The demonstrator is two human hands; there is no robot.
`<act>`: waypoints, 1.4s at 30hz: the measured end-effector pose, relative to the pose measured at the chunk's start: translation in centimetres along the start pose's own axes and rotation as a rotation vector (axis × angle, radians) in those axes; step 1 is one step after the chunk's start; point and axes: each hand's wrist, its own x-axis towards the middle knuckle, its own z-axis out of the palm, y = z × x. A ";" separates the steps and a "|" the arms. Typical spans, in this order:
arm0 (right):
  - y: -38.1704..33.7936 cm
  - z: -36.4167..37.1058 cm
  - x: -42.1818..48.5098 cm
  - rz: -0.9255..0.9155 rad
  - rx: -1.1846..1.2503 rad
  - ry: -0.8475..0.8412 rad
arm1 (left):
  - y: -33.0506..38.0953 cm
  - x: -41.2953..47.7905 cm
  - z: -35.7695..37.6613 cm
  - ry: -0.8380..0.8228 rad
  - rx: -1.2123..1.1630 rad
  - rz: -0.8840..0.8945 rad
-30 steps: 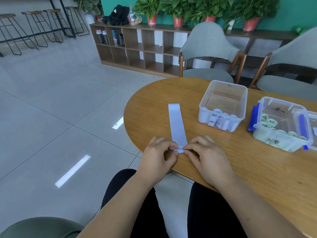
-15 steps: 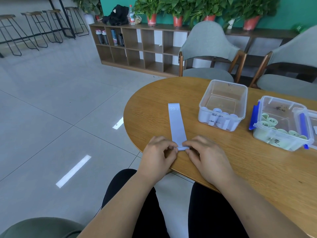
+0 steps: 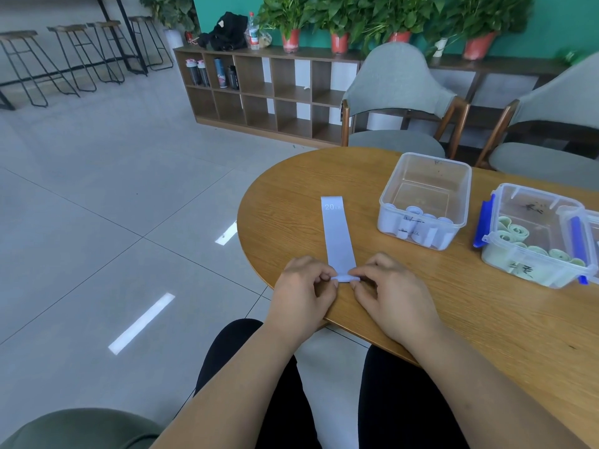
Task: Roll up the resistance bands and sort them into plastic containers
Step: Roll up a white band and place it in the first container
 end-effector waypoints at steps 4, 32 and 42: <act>-0.6 0.1 0.7 0.056 -0.047 -0.005 | 0.3 0.1 0.2 0.019 0.007 -0.045; 0.1 1.5 0.8 0.112 0.040 0.085 | 0.6 1.3 0.4 0.076 0.024 -0.045; 0.2 0.9 0.8 0.145 0.153 0.071 | 0.2 1.0 -0.2 0.003 -0.060 -0.079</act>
